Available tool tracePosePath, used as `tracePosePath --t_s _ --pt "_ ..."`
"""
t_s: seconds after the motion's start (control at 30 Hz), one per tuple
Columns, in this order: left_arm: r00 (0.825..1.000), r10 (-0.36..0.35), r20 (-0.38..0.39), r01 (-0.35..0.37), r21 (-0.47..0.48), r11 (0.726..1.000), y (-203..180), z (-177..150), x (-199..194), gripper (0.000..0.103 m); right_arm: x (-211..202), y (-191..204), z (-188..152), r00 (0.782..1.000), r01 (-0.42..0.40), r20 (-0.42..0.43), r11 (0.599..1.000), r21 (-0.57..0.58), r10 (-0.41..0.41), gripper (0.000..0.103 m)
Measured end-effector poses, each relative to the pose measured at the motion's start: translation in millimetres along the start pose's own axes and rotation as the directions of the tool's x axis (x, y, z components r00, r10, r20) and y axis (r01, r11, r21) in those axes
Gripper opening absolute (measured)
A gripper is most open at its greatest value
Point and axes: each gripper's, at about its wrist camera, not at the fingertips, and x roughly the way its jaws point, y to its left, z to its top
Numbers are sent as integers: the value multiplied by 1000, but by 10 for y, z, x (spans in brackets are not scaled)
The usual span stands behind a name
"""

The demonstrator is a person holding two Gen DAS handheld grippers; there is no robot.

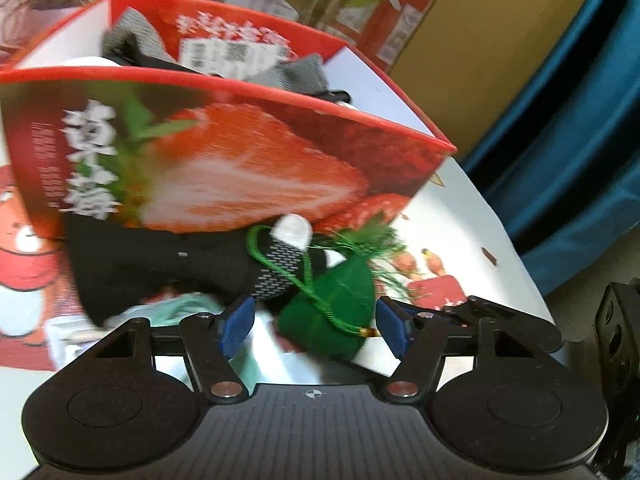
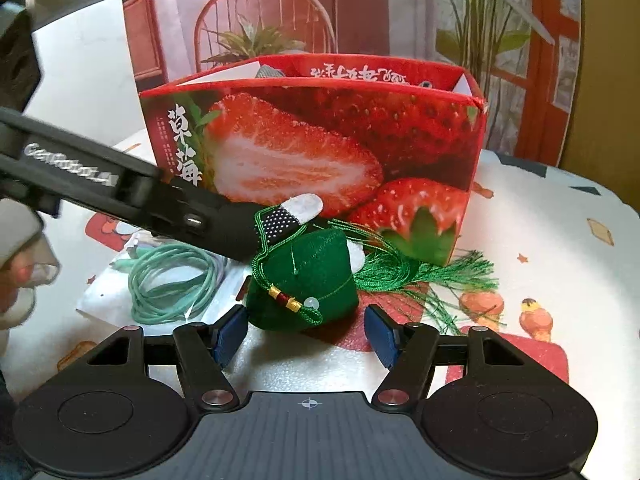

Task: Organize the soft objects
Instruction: 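Close the left tool on the green felt pouch, then lift the green pouch with the left tool and carry it over the box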

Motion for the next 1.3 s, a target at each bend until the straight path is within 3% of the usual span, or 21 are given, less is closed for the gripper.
tracePosePath --t_s 0.2,0.3,0.6,0.9,1.3 --pt "1000 1 -23 0 25 1000 -81 24 197 69 28 17 -1 1000 -10 9 1000 -17 10 61" --pt "999 -8 -39 9 28 1000 -78 43 273 56 53 21 2 1000 -15 10 1000 -20 15 61" --pt "999 -25 -31 26 23 999 -29 53 230 53 103 38 63 999 -34 8 999 -25 34 53" --pt "996 -65 58 63 45 997 -153 256 -162 53 -190 74 277 994 -29 102 999 -46 34 52" --pt "975 -112 194 91 116 989 -369 605 -665 53 -647 116 788 970 14 243 993 -113 14 52"
